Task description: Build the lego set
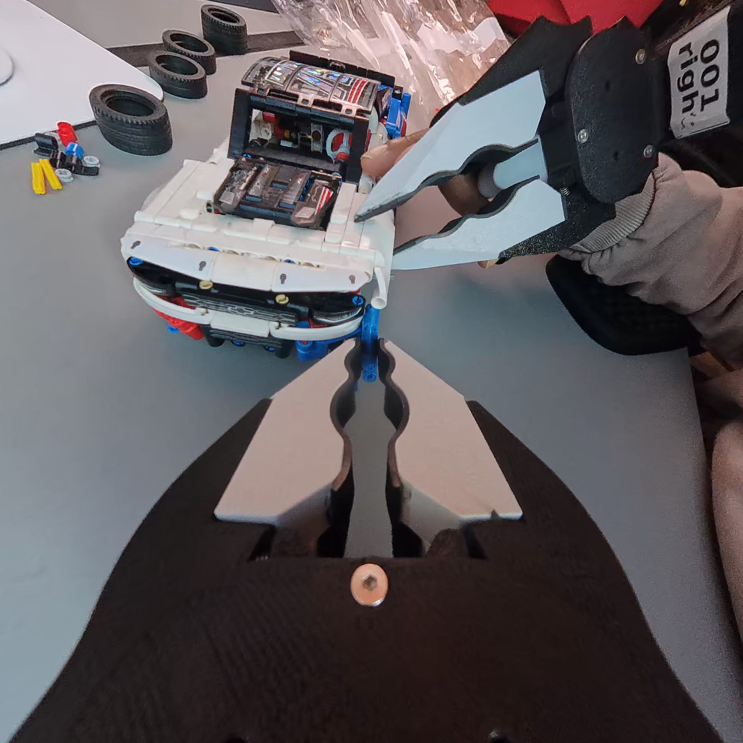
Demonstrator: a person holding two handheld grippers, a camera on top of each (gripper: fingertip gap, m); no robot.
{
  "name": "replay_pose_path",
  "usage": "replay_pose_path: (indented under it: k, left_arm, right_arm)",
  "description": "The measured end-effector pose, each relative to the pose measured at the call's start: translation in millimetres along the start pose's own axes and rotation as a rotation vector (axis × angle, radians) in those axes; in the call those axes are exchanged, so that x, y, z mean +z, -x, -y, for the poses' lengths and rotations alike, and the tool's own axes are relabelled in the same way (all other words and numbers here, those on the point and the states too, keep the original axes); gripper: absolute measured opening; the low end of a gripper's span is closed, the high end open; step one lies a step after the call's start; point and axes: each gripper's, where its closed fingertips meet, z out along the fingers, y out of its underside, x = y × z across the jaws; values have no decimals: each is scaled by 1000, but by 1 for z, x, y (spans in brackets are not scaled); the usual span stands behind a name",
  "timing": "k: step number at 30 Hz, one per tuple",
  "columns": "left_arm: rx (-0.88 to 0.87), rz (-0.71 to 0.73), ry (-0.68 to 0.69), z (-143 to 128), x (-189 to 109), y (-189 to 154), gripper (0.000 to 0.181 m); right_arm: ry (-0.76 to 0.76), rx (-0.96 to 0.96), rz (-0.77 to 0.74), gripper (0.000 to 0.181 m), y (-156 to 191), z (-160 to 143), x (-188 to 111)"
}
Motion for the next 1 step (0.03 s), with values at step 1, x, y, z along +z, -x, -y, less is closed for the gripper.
replay_pose_path:
  k: [1]
  left_arm:
    - [-13, -6, -11, 2, 0, 0, 5]
  right_arm:
    - [-3, 8, -2, 16, -1, 1, 0]
